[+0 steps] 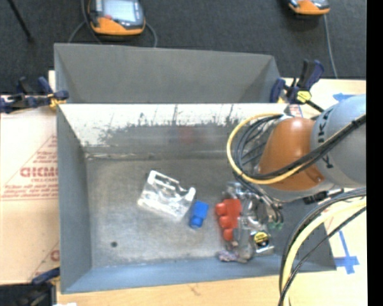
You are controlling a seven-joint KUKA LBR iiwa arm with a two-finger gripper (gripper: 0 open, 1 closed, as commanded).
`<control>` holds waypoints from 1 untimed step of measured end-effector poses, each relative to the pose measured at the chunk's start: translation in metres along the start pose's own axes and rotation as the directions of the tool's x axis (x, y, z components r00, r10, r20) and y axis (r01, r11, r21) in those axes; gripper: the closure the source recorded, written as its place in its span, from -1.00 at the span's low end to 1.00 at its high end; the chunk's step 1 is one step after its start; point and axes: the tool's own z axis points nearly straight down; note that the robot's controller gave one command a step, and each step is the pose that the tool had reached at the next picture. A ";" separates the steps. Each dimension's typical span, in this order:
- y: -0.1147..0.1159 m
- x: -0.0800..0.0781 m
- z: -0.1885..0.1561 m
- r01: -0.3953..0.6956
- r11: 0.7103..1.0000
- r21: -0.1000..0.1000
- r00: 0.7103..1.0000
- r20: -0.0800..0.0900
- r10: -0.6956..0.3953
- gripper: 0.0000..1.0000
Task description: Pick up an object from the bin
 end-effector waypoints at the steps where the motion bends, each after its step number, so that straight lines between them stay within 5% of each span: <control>1: 0.007 0.009 -0.031 -0.358 0.934 -0.002 0.934 0.009 0.358 -1.00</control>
Offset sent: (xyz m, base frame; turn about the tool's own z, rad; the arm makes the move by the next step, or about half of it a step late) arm -0.0094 0.0084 0.0300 0.3673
